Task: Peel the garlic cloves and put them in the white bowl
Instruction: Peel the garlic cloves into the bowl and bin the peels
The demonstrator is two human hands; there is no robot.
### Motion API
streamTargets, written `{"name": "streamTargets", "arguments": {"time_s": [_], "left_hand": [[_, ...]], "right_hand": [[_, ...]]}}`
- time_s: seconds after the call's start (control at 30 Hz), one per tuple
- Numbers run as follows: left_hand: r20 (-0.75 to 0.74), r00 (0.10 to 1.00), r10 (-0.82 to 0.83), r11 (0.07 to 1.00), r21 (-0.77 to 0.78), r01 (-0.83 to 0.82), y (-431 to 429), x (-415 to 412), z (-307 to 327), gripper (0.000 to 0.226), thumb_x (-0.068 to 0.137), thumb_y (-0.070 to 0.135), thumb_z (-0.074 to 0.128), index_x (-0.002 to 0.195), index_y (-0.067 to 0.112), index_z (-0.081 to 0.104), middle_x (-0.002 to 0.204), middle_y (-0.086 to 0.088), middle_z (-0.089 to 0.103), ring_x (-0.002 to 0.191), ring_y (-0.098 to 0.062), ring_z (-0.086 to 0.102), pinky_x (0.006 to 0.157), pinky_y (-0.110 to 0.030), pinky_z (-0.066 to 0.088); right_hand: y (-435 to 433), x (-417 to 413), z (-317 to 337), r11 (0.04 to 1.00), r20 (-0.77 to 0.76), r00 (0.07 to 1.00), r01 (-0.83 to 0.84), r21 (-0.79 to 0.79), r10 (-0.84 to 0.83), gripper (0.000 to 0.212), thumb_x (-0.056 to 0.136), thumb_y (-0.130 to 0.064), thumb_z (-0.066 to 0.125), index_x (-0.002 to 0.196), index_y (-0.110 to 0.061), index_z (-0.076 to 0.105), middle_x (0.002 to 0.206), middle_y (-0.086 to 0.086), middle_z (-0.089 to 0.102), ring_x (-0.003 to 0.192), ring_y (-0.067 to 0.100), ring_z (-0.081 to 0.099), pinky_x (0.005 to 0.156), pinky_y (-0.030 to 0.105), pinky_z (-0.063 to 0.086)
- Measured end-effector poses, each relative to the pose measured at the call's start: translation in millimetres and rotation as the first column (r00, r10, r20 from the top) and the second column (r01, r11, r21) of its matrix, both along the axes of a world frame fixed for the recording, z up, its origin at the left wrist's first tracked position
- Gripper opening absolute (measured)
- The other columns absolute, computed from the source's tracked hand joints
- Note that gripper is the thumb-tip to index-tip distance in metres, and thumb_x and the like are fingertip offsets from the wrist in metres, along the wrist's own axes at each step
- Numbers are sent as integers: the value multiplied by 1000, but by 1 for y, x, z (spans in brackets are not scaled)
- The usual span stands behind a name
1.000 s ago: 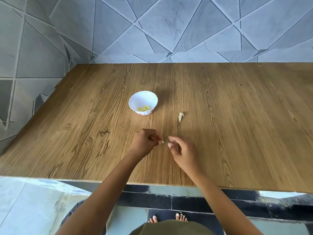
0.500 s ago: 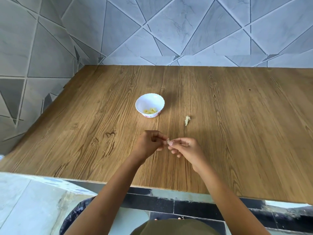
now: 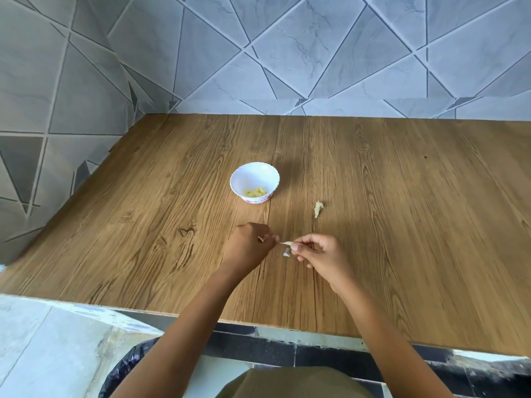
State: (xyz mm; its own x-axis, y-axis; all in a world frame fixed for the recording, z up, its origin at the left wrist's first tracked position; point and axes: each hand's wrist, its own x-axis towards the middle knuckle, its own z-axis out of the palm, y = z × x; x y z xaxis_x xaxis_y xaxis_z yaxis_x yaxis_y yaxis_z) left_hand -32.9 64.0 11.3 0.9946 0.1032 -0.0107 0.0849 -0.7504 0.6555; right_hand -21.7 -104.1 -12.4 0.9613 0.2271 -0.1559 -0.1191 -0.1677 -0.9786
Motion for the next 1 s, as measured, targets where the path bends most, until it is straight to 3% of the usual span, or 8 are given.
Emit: {"name": "streamTargets", "arguments": {"time_s": [0.1,0.23,0.43,0.5,0.6,0.77,0.9,1.0], "left_hand": [[45,999,1,989,-149,5,-1,1,3,11,76,16,75,81,10,67,74,7,66,71,-7,62,68,-24,51],[-82,992,-95,913,-404,54,1,2,4,1,82,9,70,83,10,71,67,4,69,63,-6,64,65,-22,53],[-166,972,-167,859,-508,61,1,2,1,17,92,6,57,79,12,67,70,1,68,66,-6,65,62,-16,52],[-190,956,-223,801,-595,69,3,1,1,16,93,8,56,81,11,66,71,1,68,69,-7,65,64,-18,52],[-211,934,-288,713,-699,62,3,-2,3,14,93,12,56,83,10,66,73,2,68,72,-7,66,65,-18,52],[-228,933,-278,723,-690,46,1,-3,2,16,94,15,55,82,11,65,75,-1,66,72,-7,65,65,-18,52],[-213,958,-194,822,-568,41,-3,-1,0,14,93,11,56,84,5,66,75,-6,66,69,-10,63,64,-18,52],[-169,975,-146,861,-506,41,-5,-1,1,14,92,8,58,82,1,66,72,-7,66,67,-13,61,64,-23,51]], "right_hand": [[0,0,0,1000,9,1000,-10,-4,10,10,85,-11,67,79,-19,69,71,0,70,57,-1,58,49,13,44],[0,1,0,1000,17,1000,-24,-6,24,10,86,-14,66,79,-21,68,72,-3,70,59,-3,59,50,13,44],[1,2,2,991,177,980,-73,-114,93,10,88,-15,63,79,-19,64,72,-9,66,65,-3,58,61,18,47],[-2,1,2,991,196,972,-122,-55,130,10,89,-12,62,81,-18,64,71,-9,66,67,-3,58,60,15,45],[-8,2,3,982,53,985,-167,94,163,9,89,-10,61,85,-15,67,71,-7,68,66,-1,58,54,15,43],[-10,4,2,974,-52,984,-161,157,170,7,87,-9,63,87,-12,69,71,-4,70,62,2,58,51,15,43],[-9,2,3,983,332,933,-95,-155,142,4,83,-12,69,85,-15,72,72,-11,69,62,0,60,56,14,45],[-6,0,4,971,415,902,-19,-236,119,4,83,-15,70,83,-12,73,72,-9,70,60,2,60,56,16,47]]}}
